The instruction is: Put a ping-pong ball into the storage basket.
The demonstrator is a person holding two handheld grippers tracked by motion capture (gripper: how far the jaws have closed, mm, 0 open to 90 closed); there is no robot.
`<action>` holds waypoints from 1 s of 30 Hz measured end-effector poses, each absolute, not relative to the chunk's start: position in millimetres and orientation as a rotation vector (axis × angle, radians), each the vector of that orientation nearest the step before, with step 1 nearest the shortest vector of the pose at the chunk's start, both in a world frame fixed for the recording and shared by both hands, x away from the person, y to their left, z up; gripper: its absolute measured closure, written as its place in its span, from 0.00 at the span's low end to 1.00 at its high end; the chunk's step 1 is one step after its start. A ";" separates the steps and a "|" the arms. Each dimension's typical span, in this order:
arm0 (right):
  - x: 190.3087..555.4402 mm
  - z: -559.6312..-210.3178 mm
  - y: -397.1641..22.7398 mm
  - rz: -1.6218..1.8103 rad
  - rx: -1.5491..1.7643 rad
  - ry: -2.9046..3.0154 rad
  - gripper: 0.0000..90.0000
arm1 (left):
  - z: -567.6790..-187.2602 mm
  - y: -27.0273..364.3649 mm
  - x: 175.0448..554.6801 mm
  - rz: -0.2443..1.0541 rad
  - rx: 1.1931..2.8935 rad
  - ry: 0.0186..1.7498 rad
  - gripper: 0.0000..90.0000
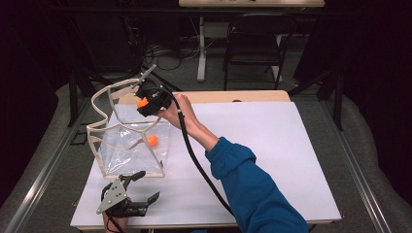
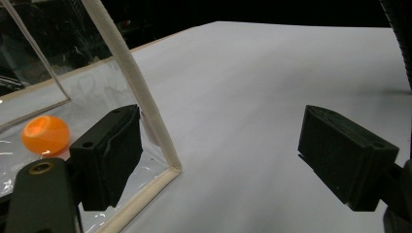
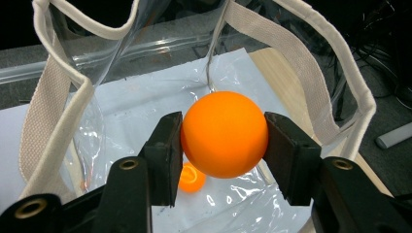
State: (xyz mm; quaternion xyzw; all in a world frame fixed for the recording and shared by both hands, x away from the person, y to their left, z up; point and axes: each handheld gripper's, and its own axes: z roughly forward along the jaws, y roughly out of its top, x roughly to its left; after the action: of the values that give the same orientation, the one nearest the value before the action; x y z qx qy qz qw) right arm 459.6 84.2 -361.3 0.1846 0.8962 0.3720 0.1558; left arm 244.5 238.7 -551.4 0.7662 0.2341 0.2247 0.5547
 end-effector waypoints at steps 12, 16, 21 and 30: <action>461.3 -362.9 84.5 1.075 0.537 2.588 0.36 | -551.3 239.6 244.2 0.533 1.805 0.555 0.18; 462.5 -360.2 76.0 1.111 0.567 2.576 0.21 | -551.3 239.2 244.3 0.532 1.807 0.553 0.18; 462.2 -353.5 62.1 1.173 0.577 2.569 0.14 | -551.1 239.3 244.3 0.535 1.809 0.553 0.18; 460.1 -349.4 42.2 1.211 0.577 2.591 0.05 | -550.6 238.0 244.5 0.534 1.814 0.551 0.18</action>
State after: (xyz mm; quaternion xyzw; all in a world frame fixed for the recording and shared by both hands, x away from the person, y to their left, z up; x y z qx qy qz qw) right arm 460.1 42.2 -349.4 0.1965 0.8825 0.4125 0.1117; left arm 244.5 238.0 -550.6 0.7673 0.2333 0.2258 0.5530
